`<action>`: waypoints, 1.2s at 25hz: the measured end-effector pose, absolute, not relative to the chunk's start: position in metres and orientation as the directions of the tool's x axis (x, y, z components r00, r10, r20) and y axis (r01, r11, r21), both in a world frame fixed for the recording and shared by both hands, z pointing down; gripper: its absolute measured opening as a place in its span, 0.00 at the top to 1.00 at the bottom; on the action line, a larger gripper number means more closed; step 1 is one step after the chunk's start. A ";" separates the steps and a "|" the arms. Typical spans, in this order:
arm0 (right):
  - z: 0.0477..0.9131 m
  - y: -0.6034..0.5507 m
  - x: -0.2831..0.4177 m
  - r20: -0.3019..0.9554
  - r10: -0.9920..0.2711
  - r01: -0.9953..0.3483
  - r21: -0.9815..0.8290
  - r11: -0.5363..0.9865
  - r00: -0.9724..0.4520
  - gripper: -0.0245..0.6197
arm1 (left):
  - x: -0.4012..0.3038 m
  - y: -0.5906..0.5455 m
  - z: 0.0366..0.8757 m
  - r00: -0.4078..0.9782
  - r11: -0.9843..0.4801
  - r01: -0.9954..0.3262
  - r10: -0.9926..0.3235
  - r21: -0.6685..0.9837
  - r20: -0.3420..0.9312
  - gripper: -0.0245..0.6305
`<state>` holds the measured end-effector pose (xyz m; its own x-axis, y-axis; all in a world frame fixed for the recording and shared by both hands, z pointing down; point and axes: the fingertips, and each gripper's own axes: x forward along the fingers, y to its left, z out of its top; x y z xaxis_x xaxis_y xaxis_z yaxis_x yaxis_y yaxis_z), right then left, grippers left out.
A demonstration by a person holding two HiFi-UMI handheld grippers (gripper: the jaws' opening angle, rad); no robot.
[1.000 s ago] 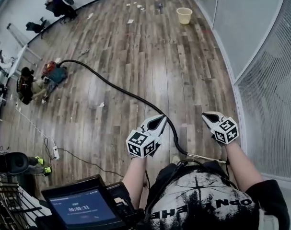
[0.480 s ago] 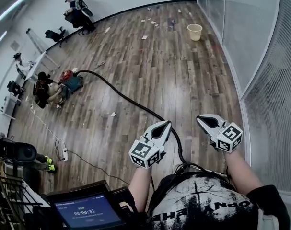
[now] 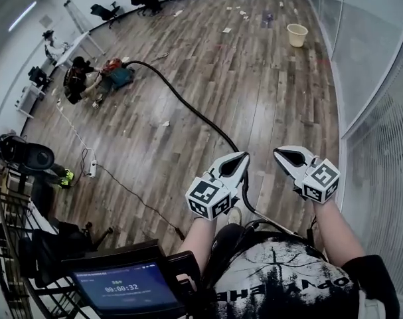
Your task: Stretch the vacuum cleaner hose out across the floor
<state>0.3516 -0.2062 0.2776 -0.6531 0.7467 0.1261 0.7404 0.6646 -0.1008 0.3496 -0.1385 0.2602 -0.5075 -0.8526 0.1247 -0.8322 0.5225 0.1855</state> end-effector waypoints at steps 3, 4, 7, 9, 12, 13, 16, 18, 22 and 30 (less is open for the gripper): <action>0.281 -0.201 0.349 0.141 0.761 0.756 -0.098 0.647 -0.633 0.95 | 0.347 -0.137 0.262 -0.518 0.533 -0.825 -0.846 0.190 0.126 0.96; 0.283 -0.202 0.348 0.146 0.761 0.755 -0.102 0.648 -0.633 0.95 | 0.345 -0.137 0.262 -0.520 0.535 -0.824 -0.845 0.188 0.125 0.96; 0.285 -0.210 0.339 0.156 0.749 0.741 -0.116 0.662 -0.644 0.95 | 0.341 -0.140 0.260 -0.525 0.538 -0.822 -0.843 0.185 0.120 0.96; 0.287 -0.210 0.337 0.159 0.746 0.738 -0.118 0.665 -0.647 0.95 | 0.340 -0.139 0.261 -0.526 0.540 -0.821 -0.842 0.187 0.120 0.96; 0.289 -0.206 0.337 0.165 0.747 0.743 -0.098 0.662 -0.644 0.95 | 0.339 -0.137 0.264 -0.531 0.545 -0.818 -0.839 0.183 0.123 0.96; 0.288 -0.204 0.337 0.164 0.748 0.745 -0.090 0.661 -0.643 0.95 | 0.338 -0.136 0.265 -0.533 0.547 -0.817 -0.837 0.181 0.123 0.96; 0.285 -0.203 0.334 0.162 0.751 0.751 -0.071 0.656 -0.641 0.95 | 0.335 -0.135 0.267 -0.539 0.554 -0.813 -0.832 0.179 0.131 0.96; 0.286 -0.204 0.332 0.173 0.747 0.751 -0.056 0.658 -0.641 0.95 | 0.335 -0.136 0.269 -0.540 0.557 -0.811 -0.830 0.181 0.137 0.96; 0.284 -0.206 0.328 0.187 0.746 0.756 -0.032 0.654 -0.639 0.95 | 0.334 -0.138 0.269 -0.544 0.561 -0.808 -0.827 0.180 0.138 0.96; 0.279 -0.203 0.330 0.176 0.758 0.767 -0.023 0.641 -0.628 0.95 | 0.334 -0.134 0.267 -0.562 0.577 -0.795 -0.817 0.186 0.131 0.96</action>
<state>0.3298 -0.2026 0.2790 -0.6281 0.7579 0.1765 0.7672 0.6410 -0.0226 0.3338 -0.1345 0.2672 -0.5622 -0.8166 0.1309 -0.7951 0.5772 0.1858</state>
